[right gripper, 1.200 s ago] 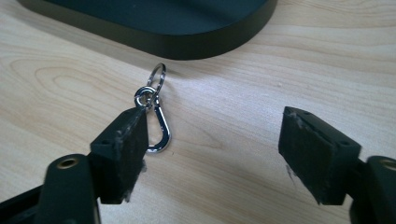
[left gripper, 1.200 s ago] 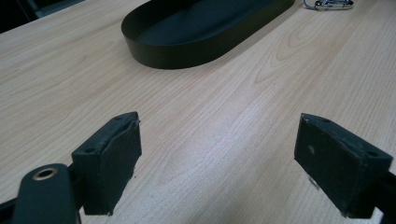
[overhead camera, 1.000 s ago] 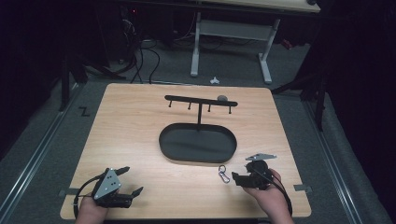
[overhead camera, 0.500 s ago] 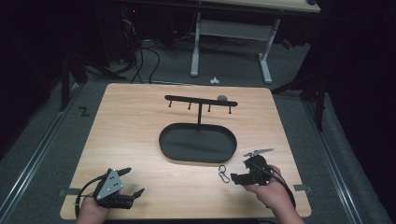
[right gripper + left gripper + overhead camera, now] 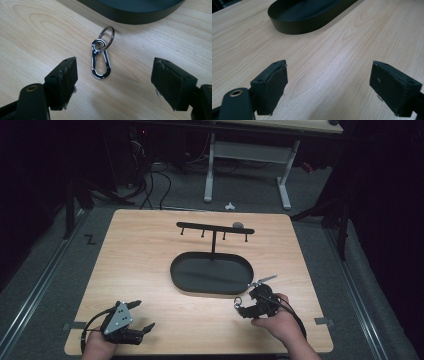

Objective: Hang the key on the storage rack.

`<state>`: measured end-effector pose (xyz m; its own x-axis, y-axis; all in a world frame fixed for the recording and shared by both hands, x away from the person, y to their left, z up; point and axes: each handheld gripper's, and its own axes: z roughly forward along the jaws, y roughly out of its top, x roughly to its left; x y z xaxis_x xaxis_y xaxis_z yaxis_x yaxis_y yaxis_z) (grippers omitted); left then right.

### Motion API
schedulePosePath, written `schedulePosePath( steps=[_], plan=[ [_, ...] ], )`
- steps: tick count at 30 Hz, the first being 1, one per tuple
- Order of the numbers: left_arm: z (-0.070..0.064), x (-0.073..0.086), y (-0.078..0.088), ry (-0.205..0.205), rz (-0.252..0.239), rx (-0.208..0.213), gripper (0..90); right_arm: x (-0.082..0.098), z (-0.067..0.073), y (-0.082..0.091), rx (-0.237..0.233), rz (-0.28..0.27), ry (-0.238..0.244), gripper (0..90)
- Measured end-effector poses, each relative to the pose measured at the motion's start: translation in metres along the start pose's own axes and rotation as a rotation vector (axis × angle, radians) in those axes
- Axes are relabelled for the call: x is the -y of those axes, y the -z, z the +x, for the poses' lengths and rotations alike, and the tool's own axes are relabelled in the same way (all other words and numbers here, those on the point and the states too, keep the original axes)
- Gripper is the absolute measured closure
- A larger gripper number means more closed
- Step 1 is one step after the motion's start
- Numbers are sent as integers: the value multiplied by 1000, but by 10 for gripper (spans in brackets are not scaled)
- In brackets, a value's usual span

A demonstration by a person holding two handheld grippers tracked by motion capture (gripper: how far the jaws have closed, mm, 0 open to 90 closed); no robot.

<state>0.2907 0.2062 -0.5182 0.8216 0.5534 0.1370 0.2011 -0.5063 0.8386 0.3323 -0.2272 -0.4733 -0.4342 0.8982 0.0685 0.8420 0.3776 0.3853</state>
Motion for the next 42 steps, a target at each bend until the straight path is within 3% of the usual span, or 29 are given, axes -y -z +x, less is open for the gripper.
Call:
schedulePosePath(
  steps=[6, 8, 13, 21, 29, 42],
  plan=[
    [0, 0, 0, -2, 0, 3, 153, -5, 0, -7, 11, 14, -4, 252],
    [0, 0, 0, -3, 1, 4, 153, -6, 0, -11, 13, 20, -5, 300],
    [-1, 0, 0, -4, 4, 6, 153, -8, 2, -14, 6, 17, 25, 394],
    [-1, 0, -1, -8, 8, 11, 153, -10, 4, -18, -9, 10, 52, 447],
    [-2, 0, -1, -12, 11, 13, 153, -15, 3, -18, -25, -3, -27, 580],
    [-2, 0, -2, -14, 15, 15, 153, -18, 5, -23, -24, 21, -23, 708]
  ],
)
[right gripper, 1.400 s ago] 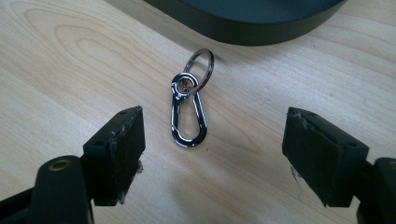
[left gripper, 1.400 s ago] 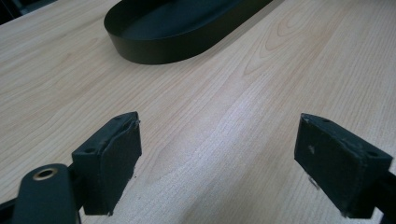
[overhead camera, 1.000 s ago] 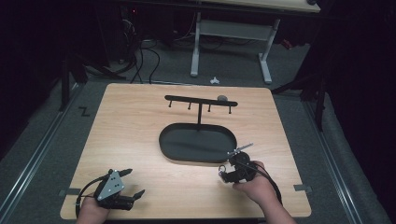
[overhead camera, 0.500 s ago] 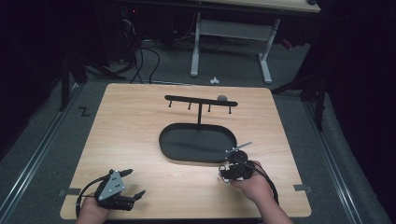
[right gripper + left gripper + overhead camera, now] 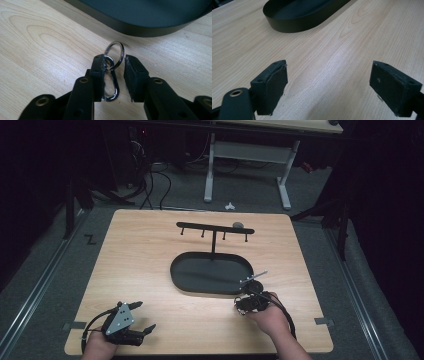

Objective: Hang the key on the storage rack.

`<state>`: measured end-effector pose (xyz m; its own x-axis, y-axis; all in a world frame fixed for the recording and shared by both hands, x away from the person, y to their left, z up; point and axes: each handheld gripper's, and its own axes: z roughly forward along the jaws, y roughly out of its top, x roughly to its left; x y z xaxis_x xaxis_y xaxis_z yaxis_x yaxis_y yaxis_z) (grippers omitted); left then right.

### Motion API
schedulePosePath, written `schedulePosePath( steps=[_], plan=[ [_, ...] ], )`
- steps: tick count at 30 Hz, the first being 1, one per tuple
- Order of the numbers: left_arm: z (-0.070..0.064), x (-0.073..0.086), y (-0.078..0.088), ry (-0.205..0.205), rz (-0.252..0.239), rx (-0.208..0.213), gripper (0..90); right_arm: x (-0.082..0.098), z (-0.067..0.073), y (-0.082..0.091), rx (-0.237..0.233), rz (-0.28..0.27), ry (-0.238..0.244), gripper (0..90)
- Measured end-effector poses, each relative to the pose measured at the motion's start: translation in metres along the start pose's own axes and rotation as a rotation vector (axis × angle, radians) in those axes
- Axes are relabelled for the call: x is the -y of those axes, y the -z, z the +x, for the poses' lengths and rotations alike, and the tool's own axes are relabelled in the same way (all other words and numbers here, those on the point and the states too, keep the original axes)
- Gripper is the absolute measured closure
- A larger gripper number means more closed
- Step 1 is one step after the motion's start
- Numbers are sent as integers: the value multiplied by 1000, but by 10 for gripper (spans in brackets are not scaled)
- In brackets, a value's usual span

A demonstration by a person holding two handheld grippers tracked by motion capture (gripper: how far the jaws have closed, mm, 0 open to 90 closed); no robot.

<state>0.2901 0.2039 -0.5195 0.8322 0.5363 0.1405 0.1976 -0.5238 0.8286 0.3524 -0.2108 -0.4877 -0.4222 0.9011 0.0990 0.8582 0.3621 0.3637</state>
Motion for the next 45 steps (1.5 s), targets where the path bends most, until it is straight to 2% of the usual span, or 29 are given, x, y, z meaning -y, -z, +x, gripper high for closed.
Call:
schedulePosePath(
  steps=[7, 10, 18, 24, 29, 37, 45],
  plan=[
    [0, 0, 0, 0, 1, 0, 153, -1, 0, -3, 4, 8, 12, 755],
    [0, 0, 0, 0, -1, 1, 153, -1, 1, -3, 2, 12, -2, 780],
    [0, 0, 0, 0, 0, 2, 153, 0, 5, -1, -1, 6, 38, 881],
    [0, 0, 0, 0, 1, 1, 153, 1, 7, 1, 6, 3, 78, 883],
    [0, 0, 0, 0, 2, 2, 153, 2, 7, 2, -6, -12, 86, 883],
    [0, 1, 0, 0, 4, 3, 153, 12, 3, 16, -30, -50, 81, 885],
    [-1, 0, -1, -1, 7, 5, 153, 19, -2, 40, -14, -63, 74, 885]
  ],
)
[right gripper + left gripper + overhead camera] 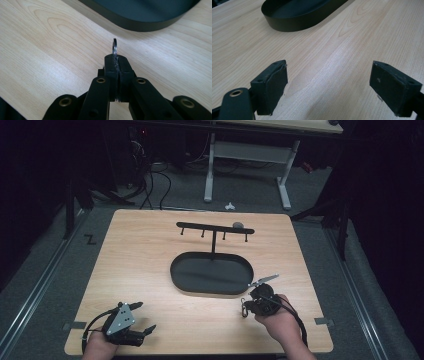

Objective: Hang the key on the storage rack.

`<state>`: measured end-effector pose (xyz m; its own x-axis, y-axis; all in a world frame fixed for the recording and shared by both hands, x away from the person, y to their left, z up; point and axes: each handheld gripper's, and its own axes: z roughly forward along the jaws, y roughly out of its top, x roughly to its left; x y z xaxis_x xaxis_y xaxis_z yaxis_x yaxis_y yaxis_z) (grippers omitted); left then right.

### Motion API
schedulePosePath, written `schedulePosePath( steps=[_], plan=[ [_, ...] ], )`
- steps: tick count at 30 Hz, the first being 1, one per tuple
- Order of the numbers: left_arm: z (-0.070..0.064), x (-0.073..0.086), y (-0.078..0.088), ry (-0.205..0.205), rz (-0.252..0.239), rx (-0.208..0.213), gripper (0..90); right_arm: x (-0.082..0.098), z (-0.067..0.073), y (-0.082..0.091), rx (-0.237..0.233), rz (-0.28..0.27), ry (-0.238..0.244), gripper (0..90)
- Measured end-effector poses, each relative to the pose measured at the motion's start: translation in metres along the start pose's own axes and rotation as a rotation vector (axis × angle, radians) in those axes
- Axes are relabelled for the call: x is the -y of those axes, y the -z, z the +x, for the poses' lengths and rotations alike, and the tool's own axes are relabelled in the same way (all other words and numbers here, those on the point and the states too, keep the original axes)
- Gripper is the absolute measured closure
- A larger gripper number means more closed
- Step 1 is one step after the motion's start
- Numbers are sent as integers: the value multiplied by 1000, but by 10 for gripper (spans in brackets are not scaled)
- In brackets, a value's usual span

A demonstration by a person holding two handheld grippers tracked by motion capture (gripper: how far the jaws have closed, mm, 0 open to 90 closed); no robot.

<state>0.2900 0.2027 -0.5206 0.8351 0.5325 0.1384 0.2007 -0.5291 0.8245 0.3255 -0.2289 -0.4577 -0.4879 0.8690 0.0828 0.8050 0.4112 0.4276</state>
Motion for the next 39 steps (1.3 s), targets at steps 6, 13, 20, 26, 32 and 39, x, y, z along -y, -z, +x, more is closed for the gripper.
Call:
schedulePosePath(
  steps=[6, 13, 20, 26, 32, 39],
  plan=[
    [0, 0, -1, -2, 4, 2, 153, 3, -6, 15, 10, -15, -32, 885],
    [0, 0, -1, -4, 7, 3, 153, 2, -9, 26, 14, -3, -43, 885],
    [-1, 0, -1, -4, 8, 6, 153, -2, -10, 34, 21, 13, -40, 884],
    [-1, 0, -2, -6, 12, 10, 153, -13, -9, 48, 22, 34, -42, 885],
    [-1, 0, -2, -4, 14, 12, 154, -22, -11, 55, 21, 59, -51, 885],
    [-1, 0, -3, -4, 15, 16, 153, -32, -11, 61, 58, 80, -52, 885]
  ],
)
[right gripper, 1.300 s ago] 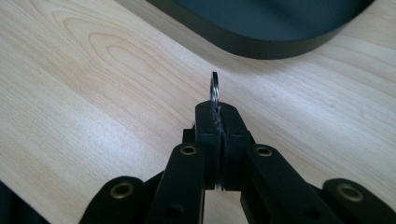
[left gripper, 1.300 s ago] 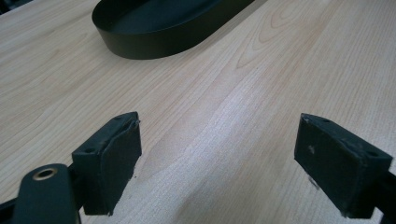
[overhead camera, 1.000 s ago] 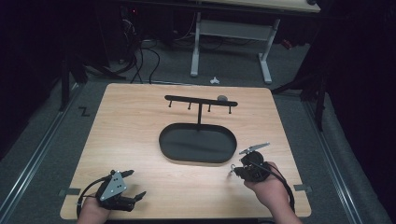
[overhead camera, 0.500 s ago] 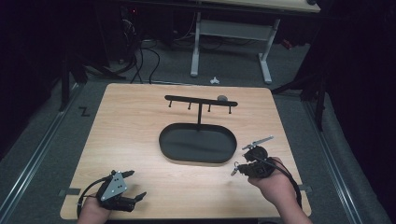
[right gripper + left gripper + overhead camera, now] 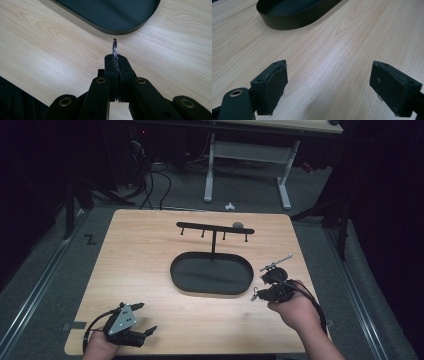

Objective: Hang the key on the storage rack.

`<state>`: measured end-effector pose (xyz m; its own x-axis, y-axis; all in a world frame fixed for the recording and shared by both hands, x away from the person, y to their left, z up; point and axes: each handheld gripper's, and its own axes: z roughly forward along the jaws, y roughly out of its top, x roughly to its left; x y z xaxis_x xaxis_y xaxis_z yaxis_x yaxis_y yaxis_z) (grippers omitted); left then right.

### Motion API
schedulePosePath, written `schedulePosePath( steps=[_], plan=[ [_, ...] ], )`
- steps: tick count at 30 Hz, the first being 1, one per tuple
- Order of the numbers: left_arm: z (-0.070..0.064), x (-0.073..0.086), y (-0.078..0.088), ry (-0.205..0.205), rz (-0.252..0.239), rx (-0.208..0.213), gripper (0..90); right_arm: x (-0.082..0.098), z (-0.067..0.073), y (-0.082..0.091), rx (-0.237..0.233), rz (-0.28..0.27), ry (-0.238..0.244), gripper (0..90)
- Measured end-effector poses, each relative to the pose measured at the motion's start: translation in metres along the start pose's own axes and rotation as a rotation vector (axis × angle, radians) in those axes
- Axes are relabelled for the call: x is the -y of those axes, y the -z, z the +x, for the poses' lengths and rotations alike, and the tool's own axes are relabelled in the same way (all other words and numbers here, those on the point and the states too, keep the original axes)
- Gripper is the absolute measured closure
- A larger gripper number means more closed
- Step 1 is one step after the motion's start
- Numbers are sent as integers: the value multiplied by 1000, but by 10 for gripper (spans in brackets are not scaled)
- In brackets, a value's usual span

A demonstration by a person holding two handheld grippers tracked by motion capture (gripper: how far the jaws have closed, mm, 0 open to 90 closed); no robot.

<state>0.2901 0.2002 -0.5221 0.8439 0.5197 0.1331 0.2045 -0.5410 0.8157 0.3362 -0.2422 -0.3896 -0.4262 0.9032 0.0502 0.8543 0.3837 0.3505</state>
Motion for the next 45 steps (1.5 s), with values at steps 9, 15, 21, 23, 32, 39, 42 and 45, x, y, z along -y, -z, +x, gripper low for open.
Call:
schedulePosePath(
  steps=[9, 15, 21, 23, 32, 39, 42, 45],
  plan=[
    [0, -1, -1, 1, -7, 1, 153, -11, -1, 5, 0, 4, -3, 884],
    [0, -1, -1, 2, -9, -1, 153, -21, -4, 8, 2, 0, -8, 885],
    [1, -1, -1, 5, -7, -2, 153, -33, -7, 13, 7, -24, -18, 885],
    [1, 0, 0, 2, -4, -12, 154, -39, -8, 16, 17, -37, -13, 884],
    [5, 4, 8, 34, -25, -38, 153, -65, -6, 28, 19, -79, -13, 885],
    [4, 6, 10, 28, -23, -32, 154, -85, -7, 34, 11, -98, -23, 885],
    [3, 8, 13, 29, -22, -34, 153, -94, -9, 36, 3, -108, -27, 885],
    [3, 9, 15, 29, -22, -36, 154, -102, -10, 38, -2, -116, -32, 884]
  ],
)
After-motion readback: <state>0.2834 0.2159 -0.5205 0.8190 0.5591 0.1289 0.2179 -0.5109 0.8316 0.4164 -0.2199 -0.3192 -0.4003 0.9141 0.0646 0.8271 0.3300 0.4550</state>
